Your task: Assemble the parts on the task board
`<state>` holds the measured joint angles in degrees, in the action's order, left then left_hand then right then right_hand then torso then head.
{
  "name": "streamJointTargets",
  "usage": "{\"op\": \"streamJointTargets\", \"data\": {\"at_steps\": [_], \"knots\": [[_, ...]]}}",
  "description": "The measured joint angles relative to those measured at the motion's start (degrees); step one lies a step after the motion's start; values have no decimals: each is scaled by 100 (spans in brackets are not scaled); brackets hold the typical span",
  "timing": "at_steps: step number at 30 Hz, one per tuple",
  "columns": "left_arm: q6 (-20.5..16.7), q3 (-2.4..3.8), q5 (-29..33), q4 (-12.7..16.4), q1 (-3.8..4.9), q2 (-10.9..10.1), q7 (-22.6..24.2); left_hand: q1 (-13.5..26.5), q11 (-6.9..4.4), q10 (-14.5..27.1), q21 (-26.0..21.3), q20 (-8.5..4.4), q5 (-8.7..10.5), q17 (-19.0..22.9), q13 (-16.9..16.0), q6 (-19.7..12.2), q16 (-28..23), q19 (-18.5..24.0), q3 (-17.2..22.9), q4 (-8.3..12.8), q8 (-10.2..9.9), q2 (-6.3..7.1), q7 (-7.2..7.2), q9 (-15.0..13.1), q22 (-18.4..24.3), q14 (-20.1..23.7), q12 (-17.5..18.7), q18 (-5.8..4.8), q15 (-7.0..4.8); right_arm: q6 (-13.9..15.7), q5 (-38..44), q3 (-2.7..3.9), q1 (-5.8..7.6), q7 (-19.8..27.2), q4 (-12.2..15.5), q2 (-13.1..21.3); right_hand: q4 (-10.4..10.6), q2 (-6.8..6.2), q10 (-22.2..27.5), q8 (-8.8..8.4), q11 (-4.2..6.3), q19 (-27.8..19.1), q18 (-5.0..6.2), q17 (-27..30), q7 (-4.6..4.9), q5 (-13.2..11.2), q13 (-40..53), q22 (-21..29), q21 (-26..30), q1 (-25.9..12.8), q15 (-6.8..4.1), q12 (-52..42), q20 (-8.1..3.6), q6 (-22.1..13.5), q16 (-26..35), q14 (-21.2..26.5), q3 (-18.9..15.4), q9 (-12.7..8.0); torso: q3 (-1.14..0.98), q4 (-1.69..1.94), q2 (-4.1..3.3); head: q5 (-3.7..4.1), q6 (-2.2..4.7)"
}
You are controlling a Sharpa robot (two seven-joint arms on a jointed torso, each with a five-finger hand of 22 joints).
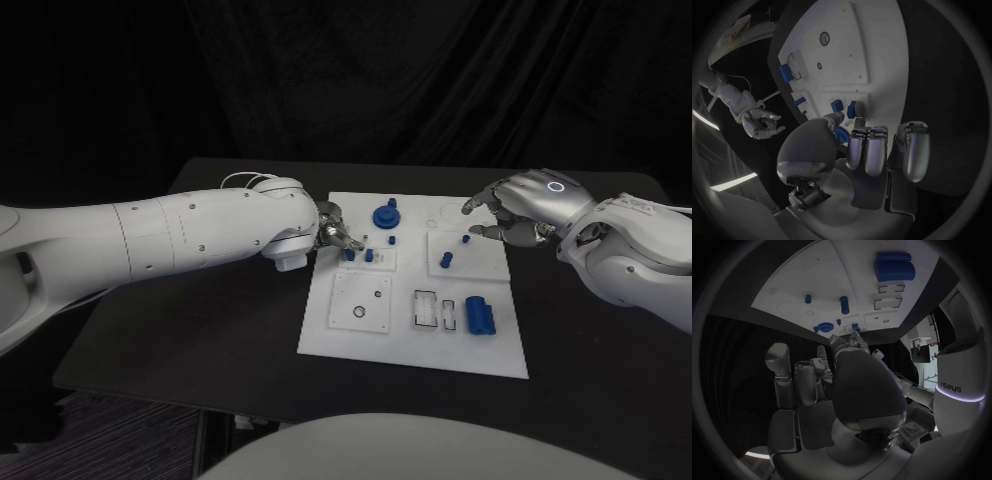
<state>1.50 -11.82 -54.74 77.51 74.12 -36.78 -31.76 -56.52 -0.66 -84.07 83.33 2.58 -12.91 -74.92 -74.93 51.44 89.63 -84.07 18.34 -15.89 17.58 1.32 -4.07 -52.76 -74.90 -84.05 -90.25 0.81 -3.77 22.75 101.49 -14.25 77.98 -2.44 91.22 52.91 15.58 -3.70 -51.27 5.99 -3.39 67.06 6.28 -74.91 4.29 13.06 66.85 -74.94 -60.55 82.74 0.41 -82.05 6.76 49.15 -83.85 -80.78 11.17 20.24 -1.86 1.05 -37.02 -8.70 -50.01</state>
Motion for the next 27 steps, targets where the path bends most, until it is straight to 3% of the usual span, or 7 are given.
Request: {"op": "streamJointTargets", "data": {"at_steps": [27], "knots": [[-109,-9,4,-4,-18,-53,92,24,0,0,0,0,-1,0,0,49,0,0,-46,-46,2,-24,29,-32,0,0,0,0,0,-68,-1,0,-3,-44,0,9,6,0,0,0,0,0,0,0,7,0,-5,2,0,-1,0,0,0,7,0,0,6,-4,4,-5,-3,-29,0]]}}
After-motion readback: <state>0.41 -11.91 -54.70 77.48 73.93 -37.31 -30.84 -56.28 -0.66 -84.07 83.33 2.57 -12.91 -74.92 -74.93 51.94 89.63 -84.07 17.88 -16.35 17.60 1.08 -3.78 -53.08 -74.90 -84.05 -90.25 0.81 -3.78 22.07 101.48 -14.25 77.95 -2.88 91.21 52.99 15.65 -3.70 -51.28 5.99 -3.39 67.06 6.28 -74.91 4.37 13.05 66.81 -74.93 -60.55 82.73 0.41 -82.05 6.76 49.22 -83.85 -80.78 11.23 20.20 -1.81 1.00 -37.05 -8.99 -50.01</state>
